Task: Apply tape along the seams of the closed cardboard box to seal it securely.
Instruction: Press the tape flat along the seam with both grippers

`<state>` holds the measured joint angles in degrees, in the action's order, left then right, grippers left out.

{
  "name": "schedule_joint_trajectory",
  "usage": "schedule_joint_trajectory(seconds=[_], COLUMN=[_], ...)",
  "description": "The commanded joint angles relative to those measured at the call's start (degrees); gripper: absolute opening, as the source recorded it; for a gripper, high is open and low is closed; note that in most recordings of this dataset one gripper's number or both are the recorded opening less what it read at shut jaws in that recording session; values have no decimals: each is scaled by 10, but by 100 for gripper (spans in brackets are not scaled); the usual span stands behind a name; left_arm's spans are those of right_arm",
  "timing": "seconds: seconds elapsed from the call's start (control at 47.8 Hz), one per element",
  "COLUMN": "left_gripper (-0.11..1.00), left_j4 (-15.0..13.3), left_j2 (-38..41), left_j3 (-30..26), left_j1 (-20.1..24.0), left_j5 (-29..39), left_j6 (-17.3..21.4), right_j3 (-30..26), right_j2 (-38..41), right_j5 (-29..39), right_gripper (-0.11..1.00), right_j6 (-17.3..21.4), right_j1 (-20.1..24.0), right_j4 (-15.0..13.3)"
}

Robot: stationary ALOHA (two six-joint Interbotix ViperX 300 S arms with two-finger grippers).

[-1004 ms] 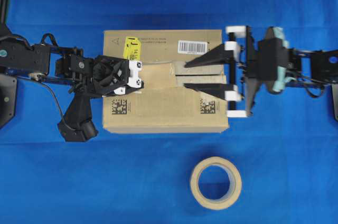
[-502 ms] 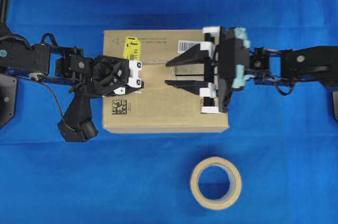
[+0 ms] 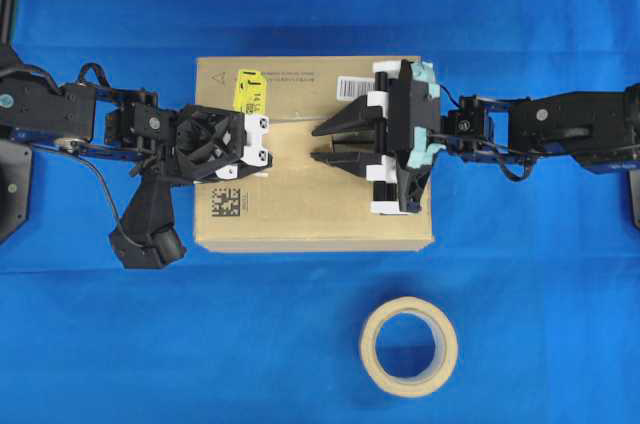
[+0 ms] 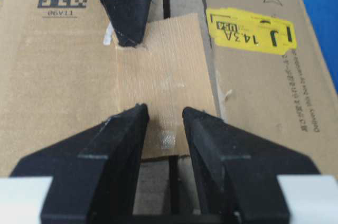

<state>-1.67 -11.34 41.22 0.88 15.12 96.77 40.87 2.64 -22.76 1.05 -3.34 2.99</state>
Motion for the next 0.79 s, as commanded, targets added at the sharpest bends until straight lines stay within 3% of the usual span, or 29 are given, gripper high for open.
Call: schedule_joint_trajectory(seconds=[0.0,0.774], left_gripper=[0,1], left_j4=[0,0], left_j2=[-5,-5], left_j3=[-12,-29], left_j1=[-1,11], left_j5=[-3,34], left_j6=[-3,-43], right_j3=[-12,-11], right_j2=[-2,4], right_j5=[3,37], right_gripper=[41,41], right_j6=[0,2], right_j1=[-1,-1], right_j4=[2,14])
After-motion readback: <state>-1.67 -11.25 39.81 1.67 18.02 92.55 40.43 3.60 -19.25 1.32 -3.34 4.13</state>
